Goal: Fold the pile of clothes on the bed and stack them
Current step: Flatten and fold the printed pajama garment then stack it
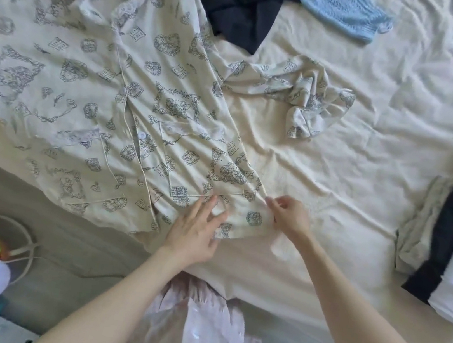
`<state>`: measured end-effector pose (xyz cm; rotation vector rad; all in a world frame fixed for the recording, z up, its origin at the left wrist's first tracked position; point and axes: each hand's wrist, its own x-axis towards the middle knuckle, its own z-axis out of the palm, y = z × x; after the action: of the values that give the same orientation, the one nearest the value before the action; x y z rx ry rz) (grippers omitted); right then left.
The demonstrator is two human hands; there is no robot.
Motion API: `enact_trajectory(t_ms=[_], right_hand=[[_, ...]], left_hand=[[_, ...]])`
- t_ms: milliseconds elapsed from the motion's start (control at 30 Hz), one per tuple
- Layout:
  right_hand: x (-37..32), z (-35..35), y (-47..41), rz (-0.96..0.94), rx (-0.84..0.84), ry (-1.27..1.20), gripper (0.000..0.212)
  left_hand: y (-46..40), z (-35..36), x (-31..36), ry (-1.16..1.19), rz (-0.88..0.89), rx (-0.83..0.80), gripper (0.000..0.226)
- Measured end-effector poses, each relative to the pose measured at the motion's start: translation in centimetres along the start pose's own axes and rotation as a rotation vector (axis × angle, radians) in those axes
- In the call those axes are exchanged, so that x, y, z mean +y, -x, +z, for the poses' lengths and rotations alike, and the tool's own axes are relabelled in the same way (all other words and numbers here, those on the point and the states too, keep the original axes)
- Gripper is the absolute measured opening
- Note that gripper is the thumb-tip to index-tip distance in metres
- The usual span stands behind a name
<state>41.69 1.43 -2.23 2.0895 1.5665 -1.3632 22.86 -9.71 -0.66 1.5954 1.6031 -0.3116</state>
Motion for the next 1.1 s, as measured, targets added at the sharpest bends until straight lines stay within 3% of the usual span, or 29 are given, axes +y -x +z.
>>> enact_trajectory(t_ms=[100, 167, 267, 333, 400, 467, 500, 600, 700, 733, 800, 867, 900, 967, 1000, 1100], right_hand=[[-2.6, -2.0, -2.5, 0.046, 0.153, -0.28, 0.04], [-4.8, -4.1, -4.7, 0.136, 0.184, -0.667, 0.031], [-7.8, -7.1, -7.6, 0.269, 0.082, -1.179, 0.03], [-9.0, -8.3, -9.2, 0.312, 0.014, -1.313, 0.042], [-10.4, -9.1, -10.3, 0.366, 0.043, -1.386, 0.038], [-12.0, -9.7, -10.3, 0.364, 0.248, -1.334, 0.028], [-13.0, -9.8, -10.0, 0.277, 0.392, -1.255, 0.02], [-16.2, -8.1, -6.6, -0.256, 0.62, -0.786, 0.023], [-17.3, -3.3, -1.3, -0.797, 0.629, -0.226, 0.013], [-17.2, -1.5, 0.3, -0.938, 0.574, -0.098, 0.011], [-16.6, 2.1, 2.9, -1.087, 0.297, 0.074, 0.019], [-15.5, 4.8, 4.6, -1.078, -0.052, 0.159, 0.027], [-14.9, 5.6, 4.9, -1.036, -0.157, 0.169, 0.027], [-14.3, 5.8, 4.7, -0.911, -0.166, 0.099, 0.026], [-14.3, 5.5, 4.3, -0.809, -0.118, 0.035, 0.027], [-15.0, 3.5, 2.1, -0.373, -0.069, -0.289, 0.028]], left_hand=[[-1.3, -2.3, -1.0, 0.0, 0.034, 0.155, 0.053], [-2.7, -3.8, -1.8, -0.011, -0.005, 0.205, 0.056], [-4.8, -5.3, -3.3, -0.038, -0.074, 0.04, 0.062], [-5.6, -5.9, -4.1, -0.049, -0.061, -0.091, 0.062], [-5.9, -6.4, -4.6, 0.025, -0.041, -0.161, 0.061], [-6.0, -7.5, -4.7, 0.317, -0.08, -0.171, 0.053], [-5.9, -8.4, -4.7, 0.543, -0.126, -0.149, 0.047], [-5.0, -12.4, -4.4, 1.28, -0.235, 0.003, 0.048], [-3.4, -15.4, -5.9, 1.781, -0.121, 0.086, 0.073], [-2.7, -16.0, -6.5, 1.834, -0.077, 0.104, 0.078], [-1.3, -16.4, -7.0, 1.756, -0.089, 0.117, 0.084], [-0.3, -15.9, -7.0, 1.563, -0.307, 0.224, 0.077], [0.1, -15.4, -7.2, 1.471, -0.429, 0.334, 0.059], [1.0, -14.5, -7.9, 1.401, -0.588, 0.478, 0.019], [1.7, -14.5, -8.4, 1.402, -0.579, 0.521, 0.013], [4.8, -15.8, -10.1, 1.516, -0.382, 0.664, 0.027]])
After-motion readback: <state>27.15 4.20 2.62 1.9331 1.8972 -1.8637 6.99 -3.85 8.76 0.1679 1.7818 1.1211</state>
